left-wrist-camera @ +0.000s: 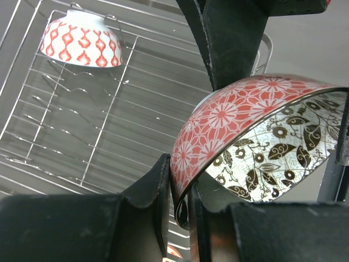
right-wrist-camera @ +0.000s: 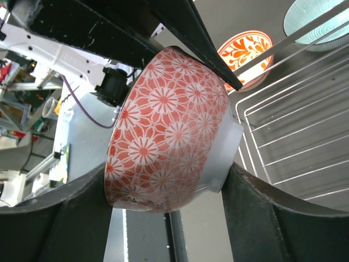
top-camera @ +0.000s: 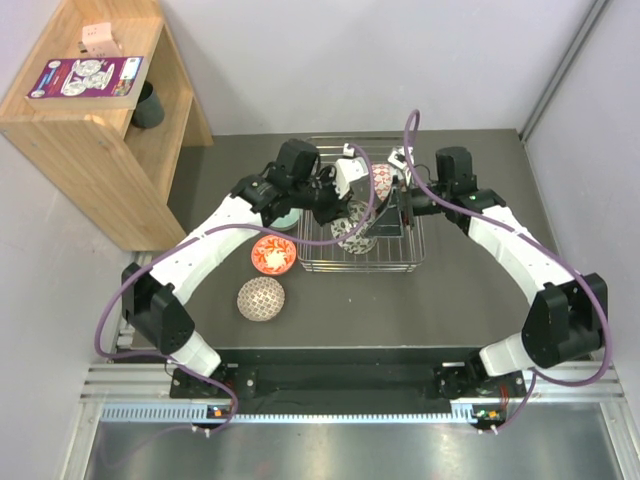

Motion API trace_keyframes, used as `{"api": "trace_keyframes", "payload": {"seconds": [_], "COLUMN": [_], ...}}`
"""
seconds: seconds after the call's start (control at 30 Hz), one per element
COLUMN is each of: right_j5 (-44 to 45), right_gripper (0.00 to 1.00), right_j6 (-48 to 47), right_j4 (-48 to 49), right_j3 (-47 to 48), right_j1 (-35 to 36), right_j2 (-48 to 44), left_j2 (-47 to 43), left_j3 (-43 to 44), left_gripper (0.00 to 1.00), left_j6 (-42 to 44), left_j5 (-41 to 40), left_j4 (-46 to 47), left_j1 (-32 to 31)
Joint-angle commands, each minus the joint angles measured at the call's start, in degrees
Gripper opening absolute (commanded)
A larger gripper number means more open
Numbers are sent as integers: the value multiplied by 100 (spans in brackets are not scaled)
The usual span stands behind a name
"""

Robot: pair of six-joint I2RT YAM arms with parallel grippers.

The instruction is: Load the bowls into the dish rack

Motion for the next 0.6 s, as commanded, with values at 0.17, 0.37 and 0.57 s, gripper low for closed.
{"api": "trace_keyframes", "payload": {"seconds": [0.17,0.37,0.57], "right_j5": [-459,-266,95], "right_gripper": [19,0,0], "right_j6": [141,150,220], "right_j4": [648,666,754], "right_j3": [131,149,43], "right_j1": [134,72,20], "right_j2": [71,159,124], "left_j2": [74,56,-32], "left_j3": [250,189,-22], "left_gripper": [4,23,69], "left_j6": [-154,-145,-189], "left_j5": [362,398,222], "left_j4": [568,542,682], "left_j1": [-96,-96,1]}}
